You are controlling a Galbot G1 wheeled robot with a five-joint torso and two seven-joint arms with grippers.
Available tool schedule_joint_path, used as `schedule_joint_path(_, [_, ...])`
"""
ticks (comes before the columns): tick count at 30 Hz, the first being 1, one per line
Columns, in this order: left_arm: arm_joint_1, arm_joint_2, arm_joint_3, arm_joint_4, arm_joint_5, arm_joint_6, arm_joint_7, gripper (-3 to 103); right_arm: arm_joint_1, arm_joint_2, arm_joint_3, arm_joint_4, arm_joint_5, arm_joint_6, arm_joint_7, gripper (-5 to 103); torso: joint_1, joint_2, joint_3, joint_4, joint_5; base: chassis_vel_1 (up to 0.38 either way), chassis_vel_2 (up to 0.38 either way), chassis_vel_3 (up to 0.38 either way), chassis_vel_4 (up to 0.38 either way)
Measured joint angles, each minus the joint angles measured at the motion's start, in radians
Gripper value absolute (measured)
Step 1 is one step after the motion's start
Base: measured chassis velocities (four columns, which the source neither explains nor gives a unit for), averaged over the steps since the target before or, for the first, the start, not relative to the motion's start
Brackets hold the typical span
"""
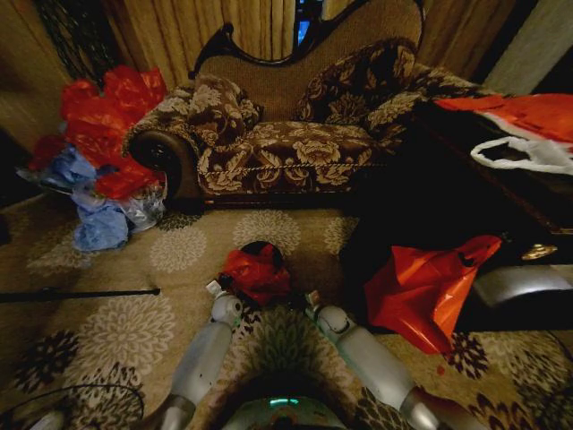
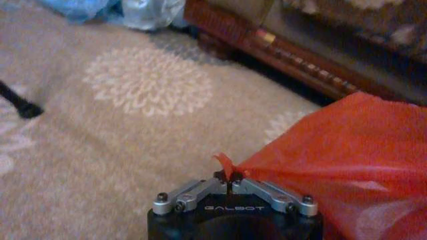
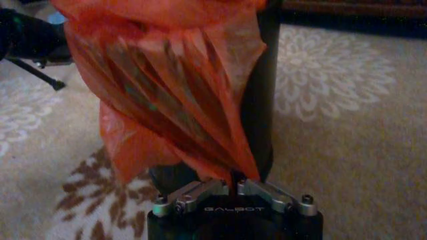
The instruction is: Place a garbage bag over the trash bin.
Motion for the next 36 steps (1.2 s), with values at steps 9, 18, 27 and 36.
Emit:
schedule_joint_path(9, [0.198, 0.072, -0.018, -0.226, 0.178, 0.013, 0.121, 24, 0.008, -0.005, -0.004, 0.018, 0.016, -0.001, 0.020, 0, 0.000, 0.000, 0.000, 0.0002, -0.0001, 0.000, 0.000, 0.000, 0.000])
schedule_joint_path(18, [0.346, 0.132, -0.071, -0.304, 0.626, -0.083, 0.303, 57, 0.003, -0.005, -0.013, 0.039, 0.028, 0.000, 0.034, 0, 0.000, 0.000, 0.000, 0.0001, -0.0003, 0.000, 0.000, 0.000, 0.000])
schedule_joint_path(27, [0.380, 0.351, -0.039, -0.454, 0.817, 0.012, 0.584, 89, -0.014, -0.014, -0.011, 0.061, 0.028, 0.008, 0.040, 0, 0.000, 0.000, 0.000, 0.0002, 0.0001, 0.000, 0.000, 0.000, 0.000])
schedule_joint_path(36, [0.169, 0.481, 0.068, -0.399, 0.826, 0.142, 0.677, 100, -0.048, -0.012, 0.027, 0.085, 0.026, 0.014, 0.037, 0, 0.000, 0.000, 0.000, 0.0000, 0.0000, 0.000, 0.000, 0.000, 0.000])
